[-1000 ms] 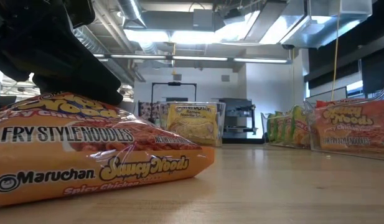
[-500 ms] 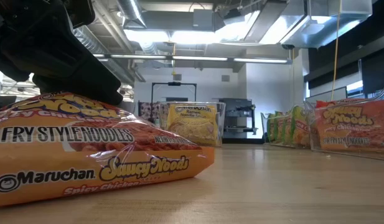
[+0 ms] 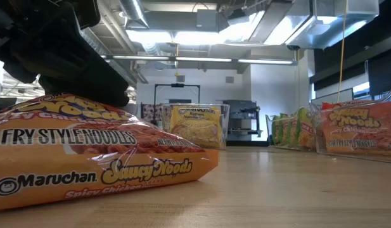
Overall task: Sort Maruchan noodles
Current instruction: Put the orange noodle pack into the bottom right transparent bin
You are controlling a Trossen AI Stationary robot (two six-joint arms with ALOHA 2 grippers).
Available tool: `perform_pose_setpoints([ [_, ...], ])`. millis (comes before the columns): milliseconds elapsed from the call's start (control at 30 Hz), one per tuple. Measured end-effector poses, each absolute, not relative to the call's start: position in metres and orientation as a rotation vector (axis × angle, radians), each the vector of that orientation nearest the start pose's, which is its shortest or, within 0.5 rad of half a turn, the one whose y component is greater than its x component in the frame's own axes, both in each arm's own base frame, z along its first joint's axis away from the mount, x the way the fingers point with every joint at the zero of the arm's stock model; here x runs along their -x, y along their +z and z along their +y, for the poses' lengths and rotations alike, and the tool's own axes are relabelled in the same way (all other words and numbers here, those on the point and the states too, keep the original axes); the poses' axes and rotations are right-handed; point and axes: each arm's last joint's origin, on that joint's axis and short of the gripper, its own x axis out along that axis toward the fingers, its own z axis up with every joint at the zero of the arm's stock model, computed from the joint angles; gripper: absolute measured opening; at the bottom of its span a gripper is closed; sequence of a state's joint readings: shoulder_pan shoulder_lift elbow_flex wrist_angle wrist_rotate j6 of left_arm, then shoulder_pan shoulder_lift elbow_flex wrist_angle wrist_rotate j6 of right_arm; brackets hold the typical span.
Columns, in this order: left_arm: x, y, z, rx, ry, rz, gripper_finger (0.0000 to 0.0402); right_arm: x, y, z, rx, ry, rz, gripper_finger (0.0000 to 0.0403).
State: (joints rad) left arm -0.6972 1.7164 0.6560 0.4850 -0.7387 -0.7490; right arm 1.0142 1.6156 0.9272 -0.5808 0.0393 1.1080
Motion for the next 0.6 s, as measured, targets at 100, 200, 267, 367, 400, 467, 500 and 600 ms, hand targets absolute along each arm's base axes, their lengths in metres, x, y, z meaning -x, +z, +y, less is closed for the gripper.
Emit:
perform_pose_setpoints([
  [100,-0.248,0.132,-0.18,0.361,0.201,0.386,0.0134,-0.171,0.164,0.239,-0.285,0.069,1.288,0.0049],
  [200,-0.249,0.132,-0.178,0.384,0.219,0.373,0.0134,-0.193,0.159,0.236,-0.306,0.084,1.21,0.0049],
  [267,-0.252,0.134,-0.175,0.41,0.242,0.345,0.0134,-0.207,0.154,0.234,-0.294,0.115,1.163,0.0049],
  [367,-0.255,0.137,-0.173,0.442,0.253,0.316,0.0134,-0.23,0.146,0.229,-0.287,0.149,1.103,0.0049],
  [400,-0.256,0.138,-0.172,0.452,0.254,0.306,0.0134,-0.236,0.145,0.227,-0.277,0.164,1.088,0.0049],
  [467,-0.259,0.141,-0.171,0.46,0.245,0.281,0.0134,-0.247,0.144,0.22,-0.248,0.186,1.05,0.0049],
  [500,-0.26,0.142,-0.171,0.462,0.238,0.268,0.0134,-0.252,0.144,0.216,-0.227,0.183,1.032,0.0049],
  [600,-0.264,0.145,-0.169,0.468,0.212,0.256,0.0134,-0.266,0.145,0.201,-0.192,0.149,0.985,0.0049],
])
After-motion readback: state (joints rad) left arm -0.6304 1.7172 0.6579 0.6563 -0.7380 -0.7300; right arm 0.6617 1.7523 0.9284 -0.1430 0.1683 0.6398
